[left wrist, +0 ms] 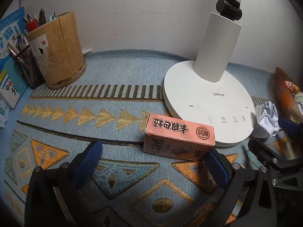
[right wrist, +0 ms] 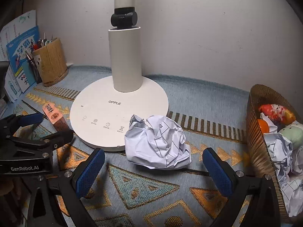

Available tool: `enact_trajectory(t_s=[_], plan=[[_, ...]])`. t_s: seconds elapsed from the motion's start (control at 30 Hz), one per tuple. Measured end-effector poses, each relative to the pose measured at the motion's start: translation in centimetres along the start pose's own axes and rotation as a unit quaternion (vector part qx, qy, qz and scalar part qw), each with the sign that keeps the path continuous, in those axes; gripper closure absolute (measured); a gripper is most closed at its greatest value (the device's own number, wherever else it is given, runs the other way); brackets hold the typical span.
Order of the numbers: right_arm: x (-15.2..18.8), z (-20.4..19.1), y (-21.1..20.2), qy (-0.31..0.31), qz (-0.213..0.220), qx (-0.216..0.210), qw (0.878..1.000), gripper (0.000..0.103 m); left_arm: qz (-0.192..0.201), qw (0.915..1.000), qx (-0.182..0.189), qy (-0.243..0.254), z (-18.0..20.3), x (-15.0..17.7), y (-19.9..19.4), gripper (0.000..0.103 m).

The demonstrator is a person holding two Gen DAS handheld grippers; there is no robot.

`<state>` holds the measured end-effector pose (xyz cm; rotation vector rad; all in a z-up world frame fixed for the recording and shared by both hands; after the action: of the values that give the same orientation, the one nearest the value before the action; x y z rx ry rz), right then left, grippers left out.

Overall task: Organize objects
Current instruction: 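Move both tools back over the pink snack box and last paper ball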

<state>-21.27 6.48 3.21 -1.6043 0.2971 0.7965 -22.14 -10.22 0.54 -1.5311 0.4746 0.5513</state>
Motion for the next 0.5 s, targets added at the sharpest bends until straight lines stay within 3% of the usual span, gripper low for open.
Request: enact_trajectory(t_s=[0.13, 0.5], plan=[[-0.2, 1.5, 1.1, 0.026, -0.025, -0.041, 0.999, 0.0, -0.008, 0.9998, -0.015, 0.008, 0.5, 0.1, 0.4, 0.0], [-0.1, 1.4, 1.2, 0.017, -0.029, -0.031, 0.999, 0.0, -0.008, 0.9998, -0.016, 0.009, 0.4, 0.2, 0.3, 0.0]])
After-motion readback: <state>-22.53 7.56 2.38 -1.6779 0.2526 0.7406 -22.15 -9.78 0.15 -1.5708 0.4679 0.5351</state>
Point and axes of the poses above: each gripper's, at about its wrist camera, not at the fingertips, and y roughly the way its jaws point, z to its right, x to its underside, the point moved 2 cm from there along y, roughly the way its jaws point, and after that the axes turned 5 degrees about y, right-handed, at the moved point
